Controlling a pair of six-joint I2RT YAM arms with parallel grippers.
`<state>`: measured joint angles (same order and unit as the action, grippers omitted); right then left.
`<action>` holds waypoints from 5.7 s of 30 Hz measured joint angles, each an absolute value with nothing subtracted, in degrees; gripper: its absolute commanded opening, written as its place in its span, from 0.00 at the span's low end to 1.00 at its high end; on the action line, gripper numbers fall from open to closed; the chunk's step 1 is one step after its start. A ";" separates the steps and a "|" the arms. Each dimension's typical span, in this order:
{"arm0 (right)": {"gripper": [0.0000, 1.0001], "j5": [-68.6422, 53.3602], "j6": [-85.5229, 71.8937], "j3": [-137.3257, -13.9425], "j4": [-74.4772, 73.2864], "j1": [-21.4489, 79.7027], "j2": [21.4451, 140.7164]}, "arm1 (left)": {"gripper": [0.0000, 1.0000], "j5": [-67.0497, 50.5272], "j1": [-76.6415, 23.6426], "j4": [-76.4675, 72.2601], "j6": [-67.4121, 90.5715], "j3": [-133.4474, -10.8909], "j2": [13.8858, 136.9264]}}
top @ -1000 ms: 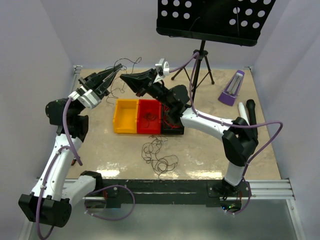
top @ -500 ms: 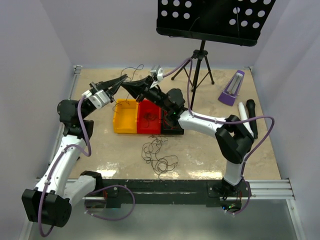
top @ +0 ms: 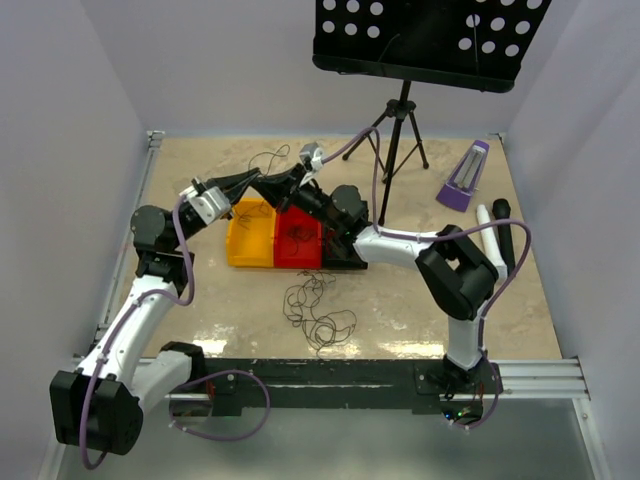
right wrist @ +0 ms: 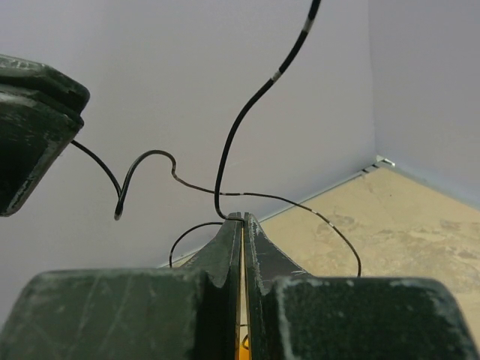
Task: Untangle the cables
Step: Place the cable in the bin.
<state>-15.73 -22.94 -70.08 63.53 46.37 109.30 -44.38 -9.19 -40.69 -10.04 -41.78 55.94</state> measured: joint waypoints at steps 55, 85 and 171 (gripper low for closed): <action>0.59 -5.72 -23.66 -73.47 38.24 48.36 116.57 | 0.00 -13.02 -9.02 -39.16 -3.68 -23.77 61.34; 0.22 -5.52 -27.14 -63.42 37.93 46.76 101.27 | 0.00 -13.96 -11.86 -34.96 -4.45 -21.39 64.73; 0.36 -7.05 -30.41 -70.81 33.41 50.33 109.93 | 0.79 -23.22 -3.22 -18.11 -6.35 -34.44 61.89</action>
<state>-7.05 -30.41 -70.81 33.41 50.33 109.93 -23.22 -3.22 -18.11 -6.35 -34.44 61.89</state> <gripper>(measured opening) 0.389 0.730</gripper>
